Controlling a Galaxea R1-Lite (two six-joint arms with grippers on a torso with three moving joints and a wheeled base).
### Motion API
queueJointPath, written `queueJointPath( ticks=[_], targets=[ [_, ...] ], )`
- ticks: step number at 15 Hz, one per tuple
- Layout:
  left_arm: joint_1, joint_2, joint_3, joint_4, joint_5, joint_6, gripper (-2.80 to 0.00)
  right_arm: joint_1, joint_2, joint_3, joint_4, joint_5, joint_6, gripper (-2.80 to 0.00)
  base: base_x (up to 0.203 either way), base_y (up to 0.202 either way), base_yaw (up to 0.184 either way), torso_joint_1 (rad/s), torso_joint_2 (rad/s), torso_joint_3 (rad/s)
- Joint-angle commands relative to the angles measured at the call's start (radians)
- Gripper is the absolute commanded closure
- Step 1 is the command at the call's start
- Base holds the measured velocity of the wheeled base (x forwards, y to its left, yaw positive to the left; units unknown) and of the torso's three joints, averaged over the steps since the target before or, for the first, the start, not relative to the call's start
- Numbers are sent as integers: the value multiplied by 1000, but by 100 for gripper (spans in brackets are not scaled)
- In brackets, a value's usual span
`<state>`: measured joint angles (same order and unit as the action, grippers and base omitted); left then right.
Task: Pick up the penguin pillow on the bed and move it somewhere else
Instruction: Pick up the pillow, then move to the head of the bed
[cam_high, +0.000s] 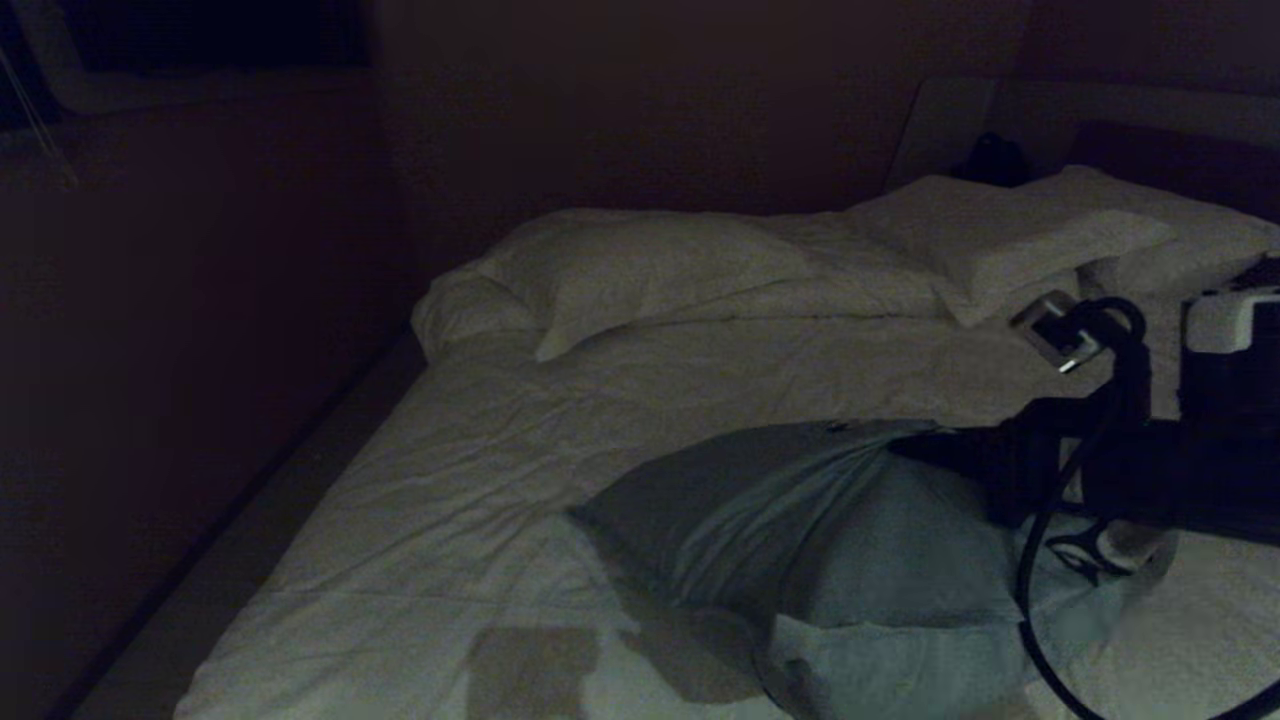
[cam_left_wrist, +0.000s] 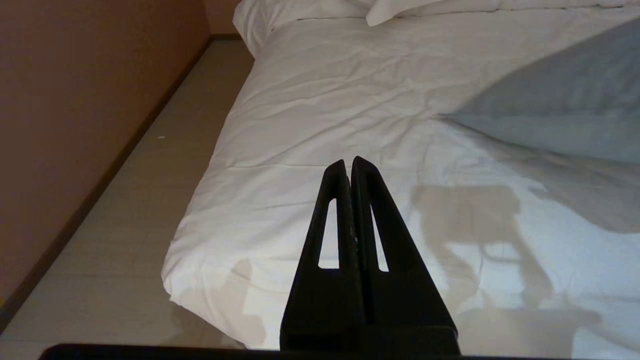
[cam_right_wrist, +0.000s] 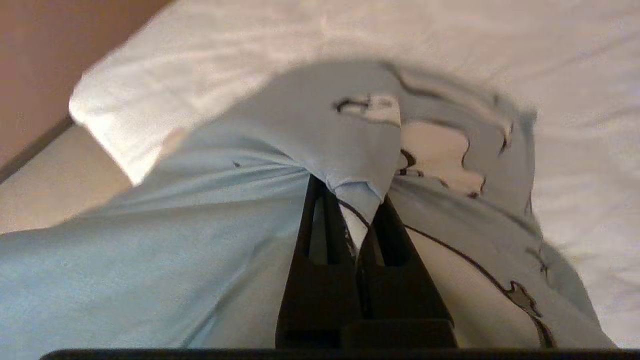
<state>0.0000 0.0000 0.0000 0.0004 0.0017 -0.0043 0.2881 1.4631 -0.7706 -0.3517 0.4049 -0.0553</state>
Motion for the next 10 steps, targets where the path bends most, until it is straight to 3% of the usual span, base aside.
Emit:
queueJointPath(
  ticks=[1, 10],
  targets=[
    [0, 0, 0, 0, 0, 0, 0, -45, -55, -11, -6, 3, -1, 0, 0, 0, 0, 0, 0, 0],
    [0, 0, 0, 0, 0, 0, 0, -219, -183, -59, -11, 5, 1, 0, 0, 0, 0, 0, 0, 0]
  ],
)
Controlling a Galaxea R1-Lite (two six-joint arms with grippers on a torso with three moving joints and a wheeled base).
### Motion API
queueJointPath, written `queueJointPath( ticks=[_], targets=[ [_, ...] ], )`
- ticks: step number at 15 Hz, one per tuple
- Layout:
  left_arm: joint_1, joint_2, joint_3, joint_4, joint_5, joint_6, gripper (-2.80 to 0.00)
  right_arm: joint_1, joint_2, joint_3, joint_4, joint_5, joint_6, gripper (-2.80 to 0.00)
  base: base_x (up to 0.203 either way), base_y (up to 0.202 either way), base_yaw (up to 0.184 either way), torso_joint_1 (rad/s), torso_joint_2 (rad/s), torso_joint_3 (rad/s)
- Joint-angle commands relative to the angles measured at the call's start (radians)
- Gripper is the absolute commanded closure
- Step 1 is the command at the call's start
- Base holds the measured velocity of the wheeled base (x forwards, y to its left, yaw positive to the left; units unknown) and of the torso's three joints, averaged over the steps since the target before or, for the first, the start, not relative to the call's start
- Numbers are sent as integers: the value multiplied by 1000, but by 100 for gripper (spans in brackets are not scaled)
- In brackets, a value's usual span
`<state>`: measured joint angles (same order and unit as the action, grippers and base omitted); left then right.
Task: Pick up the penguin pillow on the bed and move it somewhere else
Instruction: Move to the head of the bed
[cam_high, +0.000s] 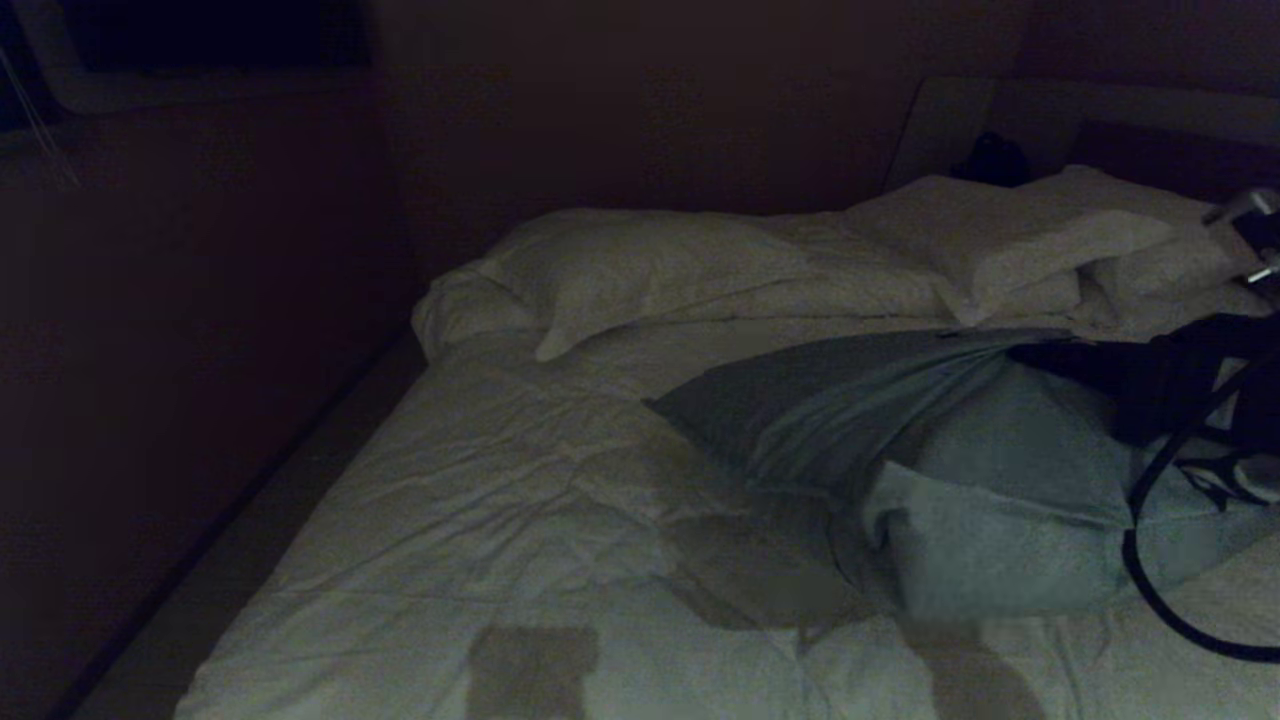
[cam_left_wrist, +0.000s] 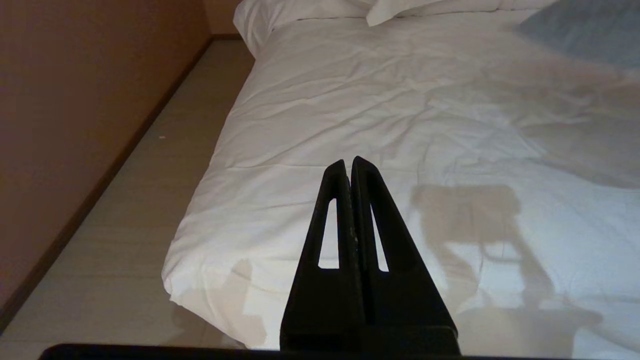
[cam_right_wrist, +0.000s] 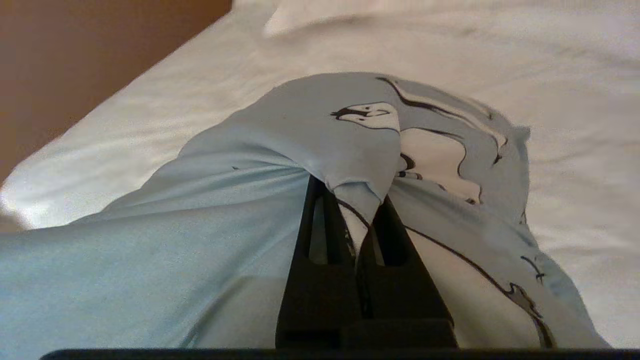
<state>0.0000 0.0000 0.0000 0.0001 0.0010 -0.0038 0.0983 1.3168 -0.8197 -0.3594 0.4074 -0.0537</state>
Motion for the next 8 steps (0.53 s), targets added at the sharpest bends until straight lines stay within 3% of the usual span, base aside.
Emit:
queueJointPath(
  ticks=[1, 8],
  targets=[
    [0, 0, 0, 1, 1, -1, 0, -48, -48, -16, -3, 3, 0, 0, 0, 0, 0, 0, 0, 0],
    [0, 0, 0, 0, 1, 4, 0, -71, -59, -24, -6, 2, 38, 0, 0, 0, 0, 0, 0, 0]
  ],
)
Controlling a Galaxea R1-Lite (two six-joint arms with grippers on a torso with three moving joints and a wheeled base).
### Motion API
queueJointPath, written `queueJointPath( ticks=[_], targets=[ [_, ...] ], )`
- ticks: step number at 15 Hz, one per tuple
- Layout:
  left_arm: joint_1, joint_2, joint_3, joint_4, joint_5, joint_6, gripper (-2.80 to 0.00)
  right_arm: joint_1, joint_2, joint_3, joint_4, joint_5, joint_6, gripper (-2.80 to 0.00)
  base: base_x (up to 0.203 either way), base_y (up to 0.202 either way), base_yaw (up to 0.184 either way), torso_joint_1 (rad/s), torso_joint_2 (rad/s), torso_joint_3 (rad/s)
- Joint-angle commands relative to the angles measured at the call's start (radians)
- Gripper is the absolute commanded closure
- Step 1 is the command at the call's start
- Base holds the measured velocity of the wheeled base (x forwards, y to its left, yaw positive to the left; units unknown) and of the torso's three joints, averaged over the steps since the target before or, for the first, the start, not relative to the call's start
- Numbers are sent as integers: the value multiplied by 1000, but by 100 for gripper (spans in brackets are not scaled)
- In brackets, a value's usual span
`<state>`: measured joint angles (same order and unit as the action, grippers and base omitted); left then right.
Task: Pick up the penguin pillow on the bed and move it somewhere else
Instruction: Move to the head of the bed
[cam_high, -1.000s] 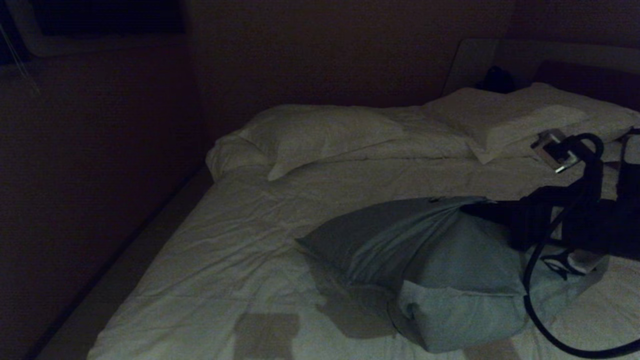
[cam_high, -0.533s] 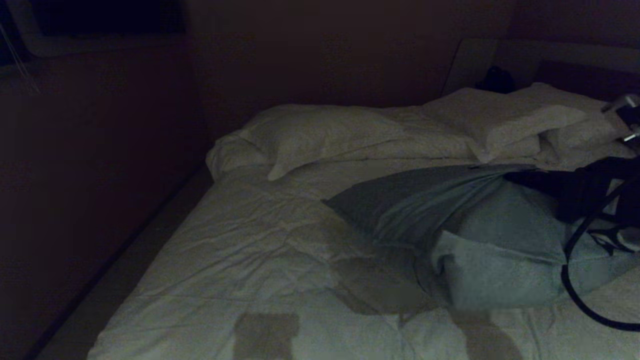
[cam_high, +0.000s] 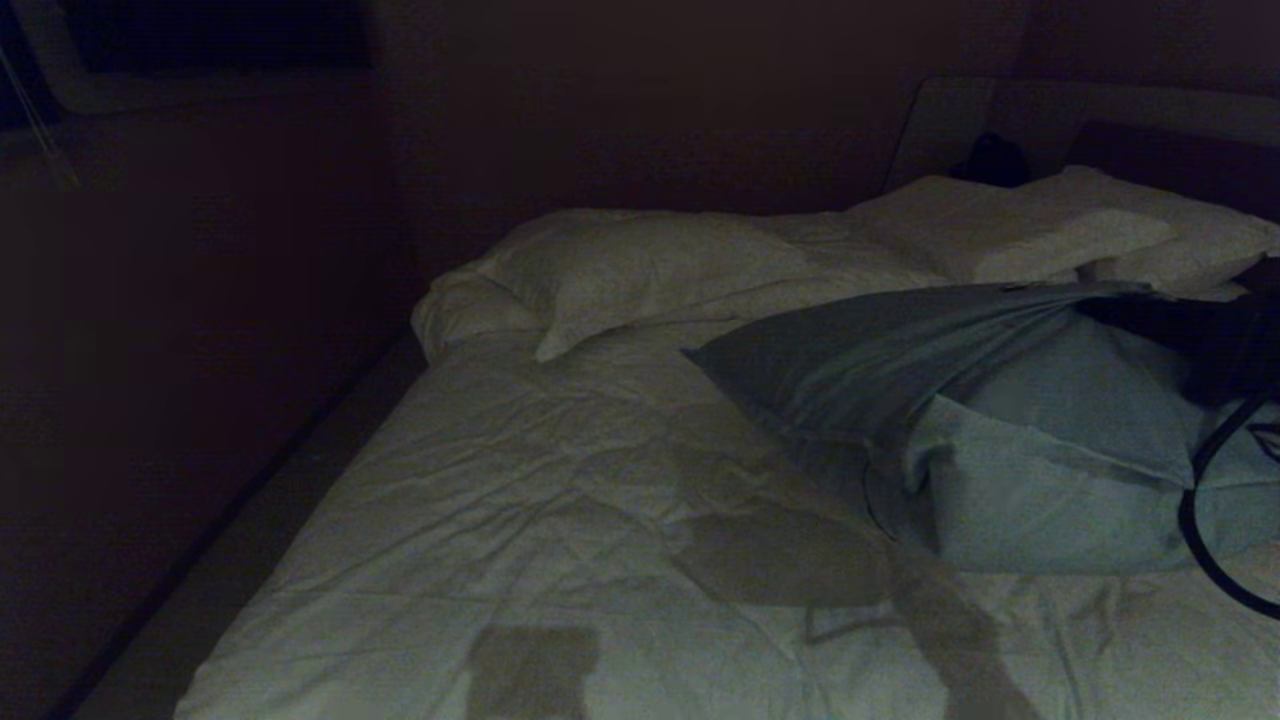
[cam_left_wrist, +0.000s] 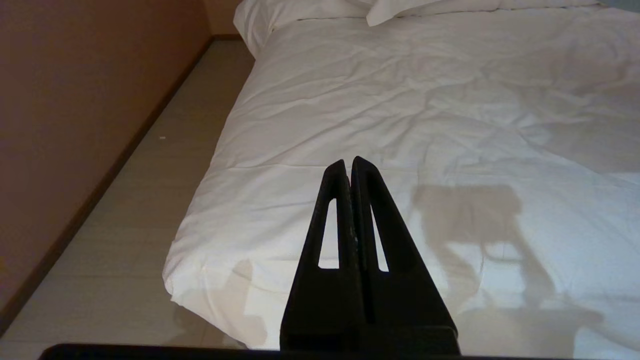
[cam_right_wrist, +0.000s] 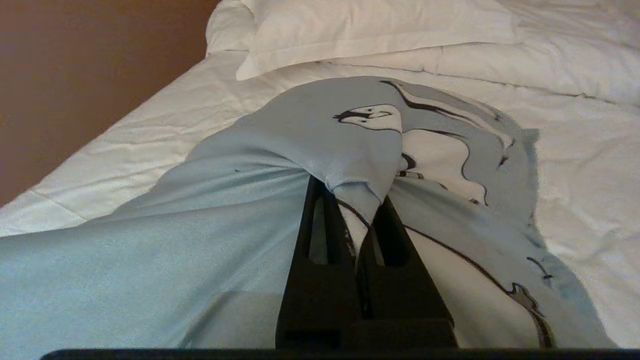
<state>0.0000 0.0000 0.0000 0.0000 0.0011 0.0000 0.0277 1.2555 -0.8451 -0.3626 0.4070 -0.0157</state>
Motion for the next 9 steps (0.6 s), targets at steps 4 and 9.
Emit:
queueJointPath(
  ticks=[4, 9],
  targets=[
    [0, 0, 0, 0, 0, -1, 0, 0, 4, 0, -3, 1, 0, 0, 0, 0, 0, 0, 0, 0],
    [0, 0, 0, 0, 0, -3, 0, -30, 10, -6, -3, 12, 1, 0, 1, -32, 6, 2, 1, 1]
  ],
)
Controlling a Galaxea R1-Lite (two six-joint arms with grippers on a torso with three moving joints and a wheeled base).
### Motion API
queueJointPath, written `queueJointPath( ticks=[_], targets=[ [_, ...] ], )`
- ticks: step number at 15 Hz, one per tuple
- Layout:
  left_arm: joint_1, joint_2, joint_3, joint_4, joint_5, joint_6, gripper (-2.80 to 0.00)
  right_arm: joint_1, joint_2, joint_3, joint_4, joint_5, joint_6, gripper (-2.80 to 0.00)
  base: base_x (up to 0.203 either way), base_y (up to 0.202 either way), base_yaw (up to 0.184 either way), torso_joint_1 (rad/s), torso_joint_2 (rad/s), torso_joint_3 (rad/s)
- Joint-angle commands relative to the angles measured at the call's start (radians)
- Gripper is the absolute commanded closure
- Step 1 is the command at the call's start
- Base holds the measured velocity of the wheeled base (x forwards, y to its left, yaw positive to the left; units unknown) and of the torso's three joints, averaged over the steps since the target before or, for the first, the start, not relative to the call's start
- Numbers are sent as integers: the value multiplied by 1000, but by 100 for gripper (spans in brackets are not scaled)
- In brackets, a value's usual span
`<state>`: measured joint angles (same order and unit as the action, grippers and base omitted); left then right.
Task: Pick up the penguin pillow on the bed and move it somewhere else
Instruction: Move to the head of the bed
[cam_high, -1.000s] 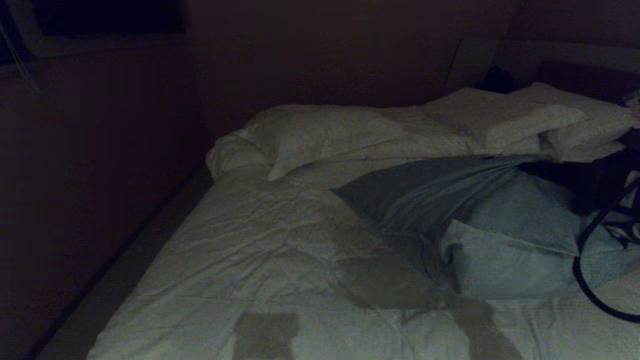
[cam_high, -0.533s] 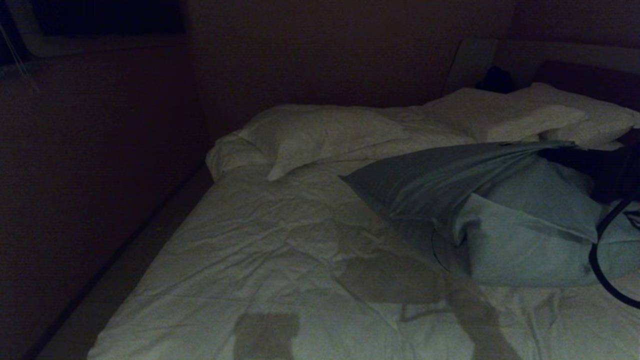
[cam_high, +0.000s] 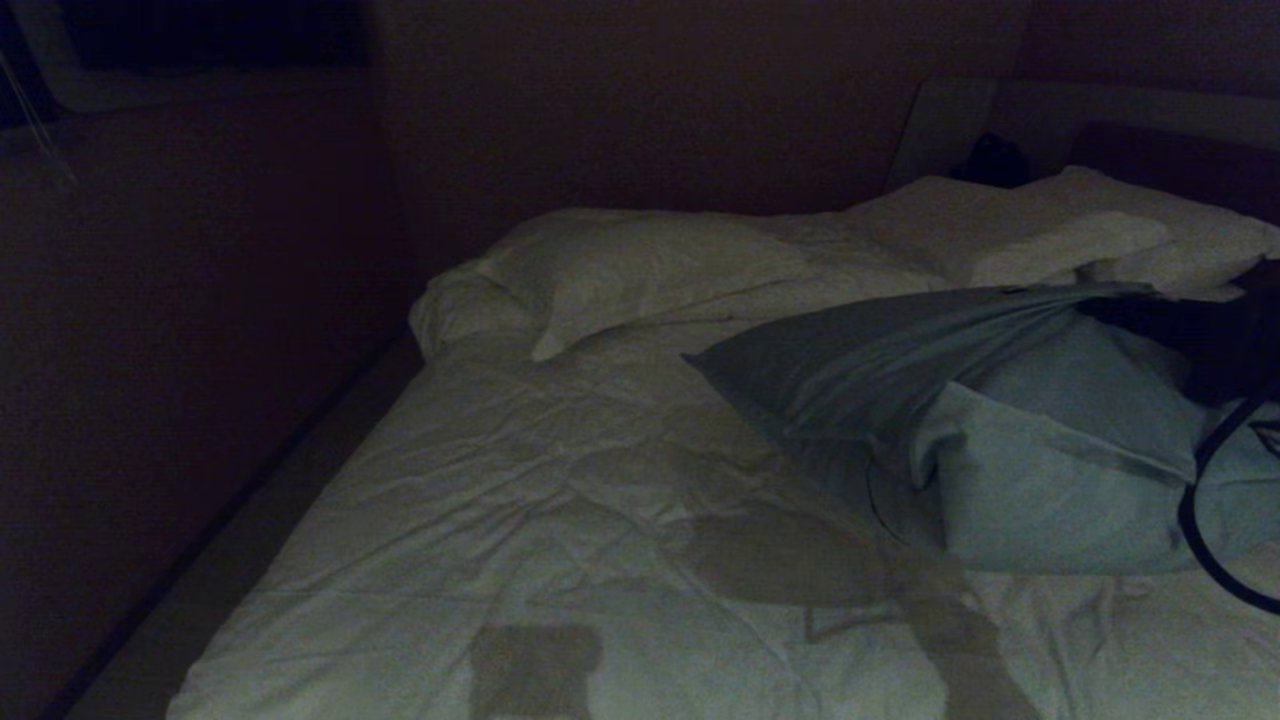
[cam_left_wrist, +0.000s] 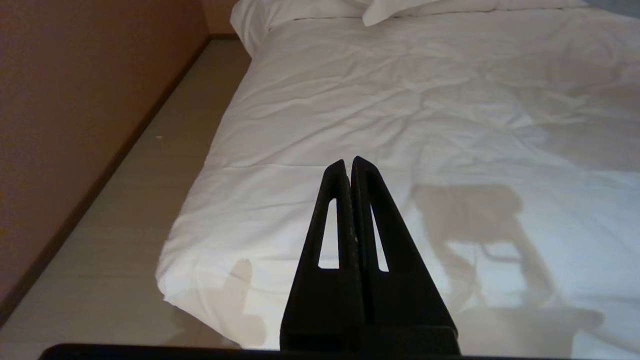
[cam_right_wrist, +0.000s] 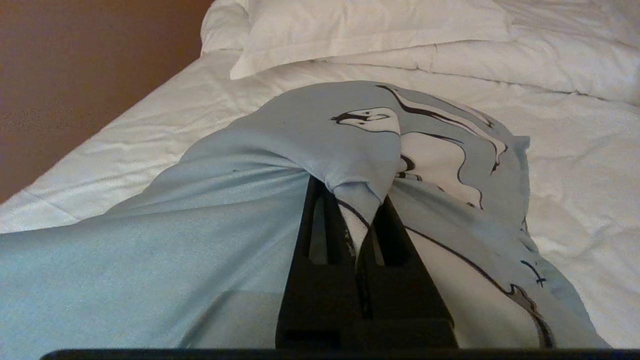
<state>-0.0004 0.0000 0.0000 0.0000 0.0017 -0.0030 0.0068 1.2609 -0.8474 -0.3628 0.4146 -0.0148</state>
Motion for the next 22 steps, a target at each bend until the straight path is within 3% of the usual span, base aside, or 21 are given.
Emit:
queueJointPath(
  ticks=[1, 22],
  targets=[
    [0, 0, 0, 0, 0, 0, 0, -12, 6, -5, -2, 4, 1, 0, 1, -152, 13, 2, 1, 1],
    [0, 0, 0, 0, 0, 0, 0, -21, 11, -10, -2, 4, -1, 0, 0, -195, 1, 3, 2, 2]
  ],
)
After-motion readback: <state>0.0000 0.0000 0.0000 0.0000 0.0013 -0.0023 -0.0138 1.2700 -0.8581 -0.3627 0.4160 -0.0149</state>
